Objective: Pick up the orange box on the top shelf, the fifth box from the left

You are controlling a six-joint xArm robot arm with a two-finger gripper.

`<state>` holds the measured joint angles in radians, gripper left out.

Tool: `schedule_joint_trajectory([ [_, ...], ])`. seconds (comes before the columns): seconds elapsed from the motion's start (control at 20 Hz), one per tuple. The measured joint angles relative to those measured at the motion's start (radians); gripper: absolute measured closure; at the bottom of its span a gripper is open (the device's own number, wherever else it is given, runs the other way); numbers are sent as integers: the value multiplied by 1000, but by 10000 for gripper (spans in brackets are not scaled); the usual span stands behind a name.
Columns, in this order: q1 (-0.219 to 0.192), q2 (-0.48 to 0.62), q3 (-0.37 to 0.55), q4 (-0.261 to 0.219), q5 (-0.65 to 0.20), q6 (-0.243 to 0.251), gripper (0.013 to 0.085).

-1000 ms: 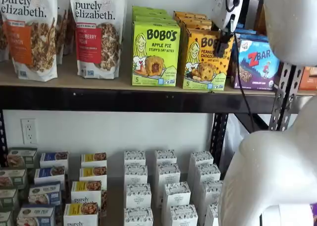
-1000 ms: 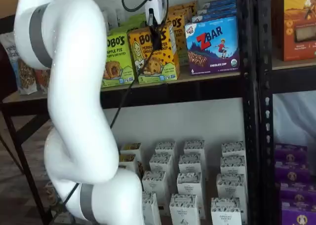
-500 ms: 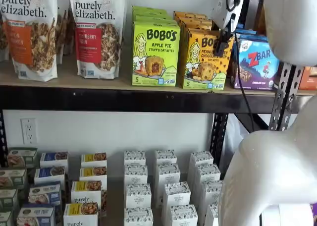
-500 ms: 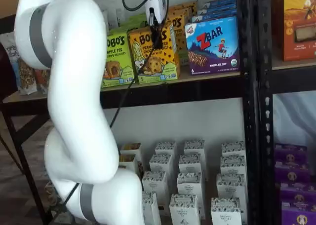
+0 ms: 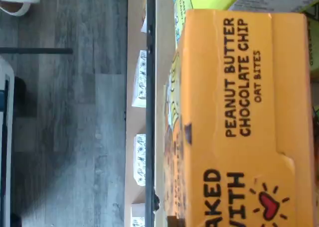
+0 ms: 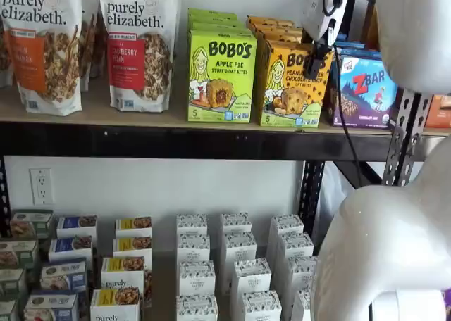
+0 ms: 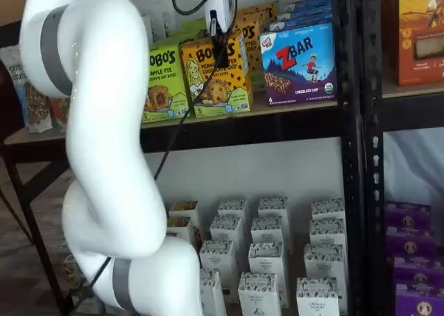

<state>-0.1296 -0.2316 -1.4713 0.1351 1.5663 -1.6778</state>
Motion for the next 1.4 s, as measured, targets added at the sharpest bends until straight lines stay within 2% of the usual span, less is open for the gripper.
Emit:
schedule_joint_trajectory([
  [0.15,0,-2,3,1,-1,0,690],
  [0.2,0,-2,4,3,-2,0,730],
  [0.25,-1,-2,5,4,-2,0,730],
  [0.4,-2,-2,4,9,2,-1,810],
  [1.4,-8,25,-79,16,119,3,810],
])
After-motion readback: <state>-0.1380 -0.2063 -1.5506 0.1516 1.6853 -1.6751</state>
